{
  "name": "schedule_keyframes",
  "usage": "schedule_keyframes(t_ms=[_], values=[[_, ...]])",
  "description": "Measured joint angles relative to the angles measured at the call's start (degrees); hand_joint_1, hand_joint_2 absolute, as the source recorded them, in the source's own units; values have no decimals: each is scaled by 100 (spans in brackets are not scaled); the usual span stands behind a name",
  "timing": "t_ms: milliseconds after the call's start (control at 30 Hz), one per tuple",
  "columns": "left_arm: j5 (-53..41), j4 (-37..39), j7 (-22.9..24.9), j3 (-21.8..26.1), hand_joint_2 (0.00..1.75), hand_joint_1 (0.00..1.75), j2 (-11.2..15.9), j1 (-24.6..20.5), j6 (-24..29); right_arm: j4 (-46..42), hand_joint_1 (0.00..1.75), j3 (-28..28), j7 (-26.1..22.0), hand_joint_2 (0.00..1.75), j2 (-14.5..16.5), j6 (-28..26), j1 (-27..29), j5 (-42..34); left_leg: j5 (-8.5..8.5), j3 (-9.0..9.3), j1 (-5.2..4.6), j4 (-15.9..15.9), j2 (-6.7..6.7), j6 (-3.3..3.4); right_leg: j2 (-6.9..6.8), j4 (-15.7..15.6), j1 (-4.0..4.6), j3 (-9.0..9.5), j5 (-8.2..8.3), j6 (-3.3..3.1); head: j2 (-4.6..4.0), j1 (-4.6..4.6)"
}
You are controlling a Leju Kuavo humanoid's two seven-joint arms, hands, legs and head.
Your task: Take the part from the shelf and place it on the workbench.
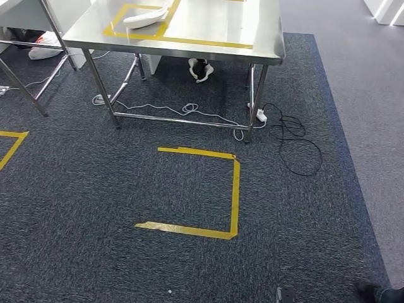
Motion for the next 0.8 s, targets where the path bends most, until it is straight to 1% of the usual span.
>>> schedule_keyframes(t_ms=[33, 67, 100, 133, 167, 200, 233, 267, 300, 333, 367, 400, 433, 467, 500, 533, 567, 600, 633, 667, 700, 733, 767, 800], values=[[-2, 0, 1, 17, 0, 0, -3, 3, -1, -3, 0, 0, 2, 0, -2, 0, 5, -1, 14, -19, 5, 12, -48, -16, 5, -97, -8, 65, 103, 8, 0, 0], [-3, 0, 2, 28, 0, 0, -7, 2, -1, -5, 0, 0, 3, 0, -6, 0, 9, -1, 25, -38, 13, 33, -105, -36, 31, -428, -19, 246, 294, 11, 0, -1], [-3, -1, 3, 33, 0, 0, -11, -3, -1, -5, 0, 0, 3, 0, -11, 0, 7, -1, 33, -62, 21, 63, -161, -60, 129, -873, -38, 480, 470, 13, 0, 1], [-4, -4, 3, 34, 0, 0, -13, -8, -1, -6, 0, 0, 3, 0, -15, 0, 3, -1, 39, -88, 19, 98, -215, -91, 235, -1249, -42, 669, 586, 3, 0, 4], [-4, -7, 4, 36, 0, 0, -15, -12, -1, -8, 0, 0, 4, 0, -19, 1, -2, -1, 48, -115, 15, 126, -260, -126, 310, -1502, -47, 791, 649, -22, 0, 3], [-5, -10, 4, 38, 0, 0, -15, -14, -1, -10, 0, -1, 7, 0, -19, 1, -3, -1, 63, -136, 9, 140, -300, -164, 357, -1600, -42, 831, 650, -55, 0, 3], [-14, -13, 4, 43, 0, 0, -14, -10, -1, -14, 0, -1, 9, 0, -19, 1, -1, -1, 84, -150, 8, 140, -341, -204, 320, -1592, -25, 822, 658, -98, 0, 3], [-28, -13, 4, 53, 0, 0, -11, -4, -1, -20, 0, -3, 10, 0, -19, 0, 2, -1, 107, -164, 15, 136, -383, -239, 254, -1591, -32, 814, 684, -147, 0, 1], [-44, -13, 4, 68, 0, 0, -9, 3, 0, -25, 0, -5, 10, 0, -20, 0, 3, -1, 95, -185, 20, 158, -378, -270, 198, -1594, -35, 820, 706, -191, 0, 1], [-63, -13, 4, 92, 0, 0, -9, 7, 1, -31, 0, -8, 10, 0, -22, -1, 1, -1, 10, -235, 24, 260, -321, -300, 135, -1600, -43, 823, 731, -233, 0, -12], [-81, -13, 4, 118, 0, 0, -8, 4, 1, -35, 0, -14, 10, 0, -24, -2, 2, -1, -149, -329, 27, 476, -228, -327, 66, -1605, -50, 822, 754, -269, 0, -26], [-101, -13, 2, 144, 0, 0, -10, -1, 1, -36, 0, -21, 11, 0, -26, -4, 7, -1, -373, -466, 32, 819, -109, -353, -3, -1602, -43, 821, 768, -289, 0, -40], [-127, -13, 0, 169, 0, 0, -11, -7, 1, -36, 0, -29, 14, 0, -26, -10, 18, -1, -606, -628, 40, 1242, -25, -377, -75, -1599, -37, 807, 775, -299, 0, -50], [-150, -13, -2, 191, 0, 0, -10, -8, 0, -36, 0, -37, 17, 0, -26, -16, 28, -1, -774, -763, 48, 1620, 20, -394, -151, -1595, -31, 796, 779, -301, 0, -51], [-168, -13, -3, 209, 0, 0, -10, -5, -1, -36, 0, -43, 20, 0, -26, -25, 33, -1, -845, -822, 54, 1850, 43, -402, -225, -1593, -28, 790, 780, -301, 0, -52], [-180, -13, -4, 227, 0, 0, -10, 0, -1, -36, 0, -48, 22, 0, -26, -35, 29, -1, -804, -778, 58, 1851, 59, -400, -295, -1592, -27, 789, 778, -299, 0, -52], [-186, -13, -4, 247, 0, 0, -9, 3, -1, -37, 0, -50, 24, 0, -26, -41, 21, -1, -663, -619, 59, 1603, 84, -387, -360, -1592, -26, 797, 774, -293, 0, -53], [-189, -13, -4, 266, 0, 0, -9, 1, -1, -39, 0, -52, 24, 0, -26, -47, 11, -1, -474, -382, 53, 1188, 156, -359, -421, -1592, -25, 810, 766, -282, 0, -53], [-191, -13, -4, 285, 0, 0, -8, -6, -1, -40, 0, -53, 24, 0, -26, -51, 4, -1, -342, -148, 28, 760, 274, -325, -479, -1590, -12, 819, 751, -262, 0, -54], [-193, -13, -4, 299, 0, 0, -9, -18, -1, -42, 0, -54, 24, 0, -26, -54, 0, -1, -254, 23, 4, 426, 373, -285, -534, -1586, 2, 826, 735, -234, 0, -52], [-193, -13, -5, 309, 0, 0, -10, -27, -1, -42, 0, -54, 27, 0, -26, -57, -2, -1, -229, 109, -20, 237, 443, -251, -587, -1583, 15, 829, 721, -205, 0, -50], [-194, -13, -7, 314, 0, 0, -10, -29, -1, -43, 0, -55, 30, 0, -26, -59, -5, -1, -251, 116, -41, 186, 450, -224, -638, -1584, 26, 830, 712, -172, 0, -50], [-194, -13, -8, 317, 0, 0, -9, -23, -1, -44, 0, -55, 33, 0, -26, -60, -15, -1, -240, 97, -41, 174, 393, -194, -690, -1590, 27, 842, 707, -140, 0, -50], [-194, -13, -8, 319, 0, 0, -9, -11, -1, -45, 0, -55, 36, 0, -26, -61, -28, -1, -225, 93, -34, 153, 338, -165, -675, -1582, 17, 839, 685, -105, 0, -52]])
